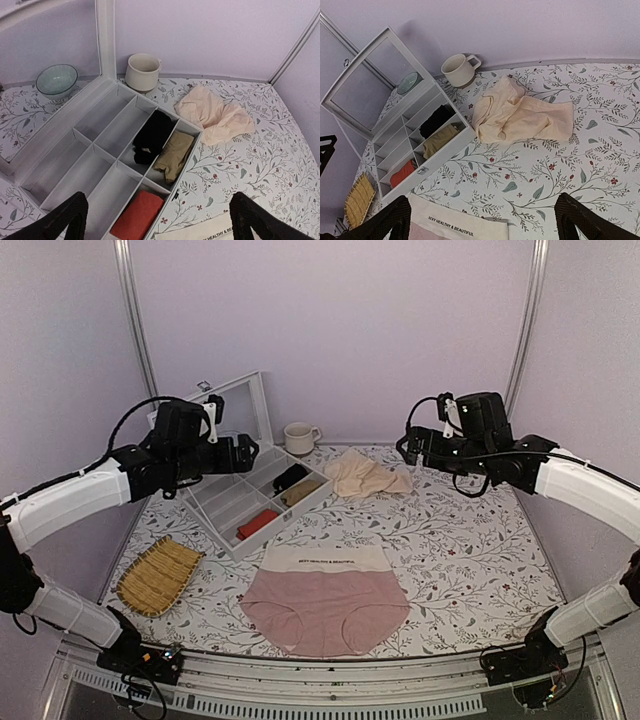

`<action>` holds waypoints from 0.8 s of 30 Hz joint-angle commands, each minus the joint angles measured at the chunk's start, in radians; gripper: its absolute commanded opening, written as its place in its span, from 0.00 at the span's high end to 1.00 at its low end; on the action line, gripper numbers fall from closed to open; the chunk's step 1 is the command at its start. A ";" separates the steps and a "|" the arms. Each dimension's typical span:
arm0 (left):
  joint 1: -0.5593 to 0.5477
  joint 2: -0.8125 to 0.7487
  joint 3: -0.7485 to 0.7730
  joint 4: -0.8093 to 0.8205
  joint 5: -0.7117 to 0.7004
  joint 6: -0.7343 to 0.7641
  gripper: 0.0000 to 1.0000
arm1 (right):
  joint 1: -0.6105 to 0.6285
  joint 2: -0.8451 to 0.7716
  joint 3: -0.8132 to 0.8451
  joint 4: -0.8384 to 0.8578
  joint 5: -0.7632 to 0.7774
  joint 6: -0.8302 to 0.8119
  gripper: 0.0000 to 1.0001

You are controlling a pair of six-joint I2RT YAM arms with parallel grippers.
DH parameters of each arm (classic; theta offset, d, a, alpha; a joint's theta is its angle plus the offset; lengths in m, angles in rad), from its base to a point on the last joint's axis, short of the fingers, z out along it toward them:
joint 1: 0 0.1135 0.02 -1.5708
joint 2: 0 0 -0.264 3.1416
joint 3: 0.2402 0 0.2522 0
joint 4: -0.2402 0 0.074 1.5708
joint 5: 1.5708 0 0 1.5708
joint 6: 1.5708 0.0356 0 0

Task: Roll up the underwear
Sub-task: Move the underwear to the center of the board.

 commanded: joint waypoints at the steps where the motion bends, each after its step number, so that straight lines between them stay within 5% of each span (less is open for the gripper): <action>1: 0.014 -0.016 -0.065 -0.076 0.069 -0.062 0.02 | 0.011 -0.043 -0.083 0.040 -0.125 0.025 0.00; 9: -0.017 -0.012 -0.180 -0.096 0.240 -0.205 0.07 | 0.060 -0.026 -0.158 0.050 -0.183 0.054 0.00; 24: -0.050 0.265 -0.140 -0.146 0.416 -0.207 0.47 | 0.079 -0.003 -0.186 0.083 -0.237 0.068 0.03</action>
